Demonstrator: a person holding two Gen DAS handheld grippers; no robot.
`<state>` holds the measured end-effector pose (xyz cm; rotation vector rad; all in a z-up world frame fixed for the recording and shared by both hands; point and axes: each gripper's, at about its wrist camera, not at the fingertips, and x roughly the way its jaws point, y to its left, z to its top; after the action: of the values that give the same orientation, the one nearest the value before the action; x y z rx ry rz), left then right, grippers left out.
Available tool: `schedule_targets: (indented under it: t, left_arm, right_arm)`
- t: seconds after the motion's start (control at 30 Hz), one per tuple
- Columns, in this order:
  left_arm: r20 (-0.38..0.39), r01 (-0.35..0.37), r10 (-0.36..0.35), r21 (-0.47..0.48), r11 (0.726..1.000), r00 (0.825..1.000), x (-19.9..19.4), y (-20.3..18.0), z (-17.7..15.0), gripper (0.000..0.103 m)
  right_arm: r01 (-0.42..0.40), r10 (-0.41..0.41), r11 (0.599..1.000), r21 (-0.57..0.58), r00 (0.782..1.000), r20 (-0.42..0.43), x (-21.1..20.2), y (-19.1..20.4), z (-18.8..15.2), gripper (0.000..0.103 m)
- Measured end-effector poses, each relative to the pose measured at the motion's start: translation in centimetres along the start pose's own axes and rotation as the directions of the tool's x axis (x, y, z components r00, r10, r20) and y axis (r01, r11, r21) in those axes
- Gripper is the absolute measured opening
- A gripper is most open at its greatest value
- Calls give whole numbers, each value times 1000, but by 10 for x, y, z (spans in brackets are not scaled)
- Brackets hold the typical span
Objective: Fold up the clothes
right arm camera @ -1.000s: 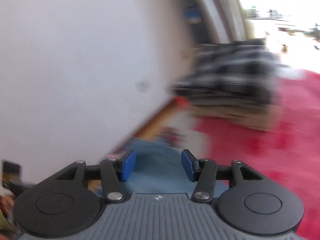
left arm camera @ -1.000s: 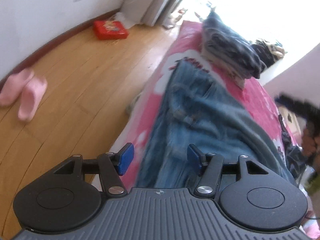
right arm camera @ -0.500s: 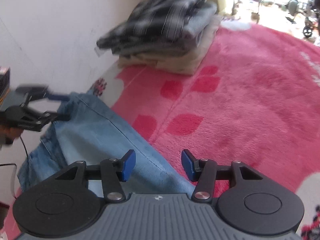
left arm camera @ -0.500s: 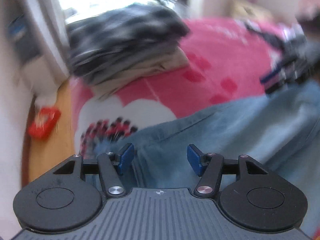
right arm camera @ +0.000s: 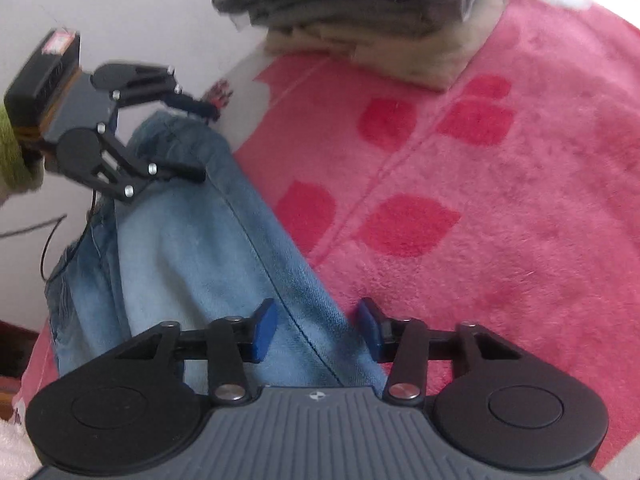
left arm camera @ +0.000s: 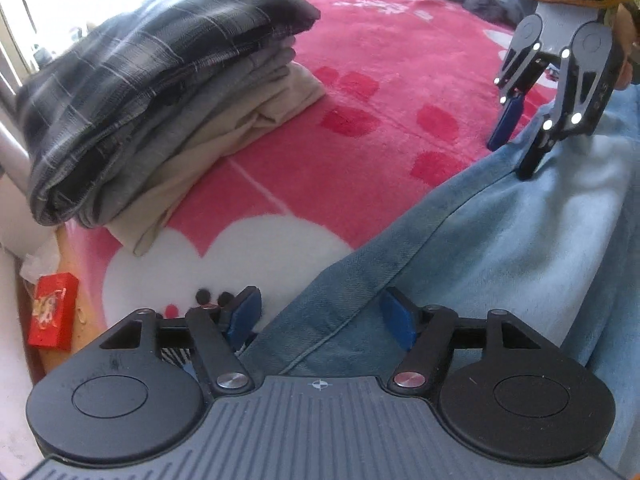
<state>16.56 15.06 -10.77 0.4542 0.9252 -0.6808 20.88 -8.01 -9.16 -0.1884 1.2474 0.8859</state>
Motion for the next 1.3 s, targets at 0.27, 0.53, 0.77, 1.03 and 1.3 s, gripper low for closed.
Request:
schedule_targets:
  t: [0.27, 0.53, 0.77, 1.03, 1.3]
  left_arm:
    - [110, -31, 32, -16, 999, 993, -17, -11, -13, 18]
    - [207, -174, 184, -67, 982, 961, -42, 0, -10, 13]
    - [113, -286, 290, -55, 957, 950, 0, -4, -15, 31]
    - [108, -298, 330, -235, 925, 938, -38, 17, -24, 40]
    - [172, -187, 232, -243, 952, 957, -40, -22, -2, 41]
  right_arm:
    - [177, -160, 965, -192, 982, 100, -27, 43, 1, 5]
    - [378, -298, 899, -223, 899, 322, -56, 63, 33, 4]
    - [482, -434, 860, -168, 864, 254, 35, 33, 38, 5]
    - [361, -388, 921, 145, 881, 271, 4, -10, 37, 42]
    - [151, -332, 897, 415, 851, 407, -130, -73, -22, 44]
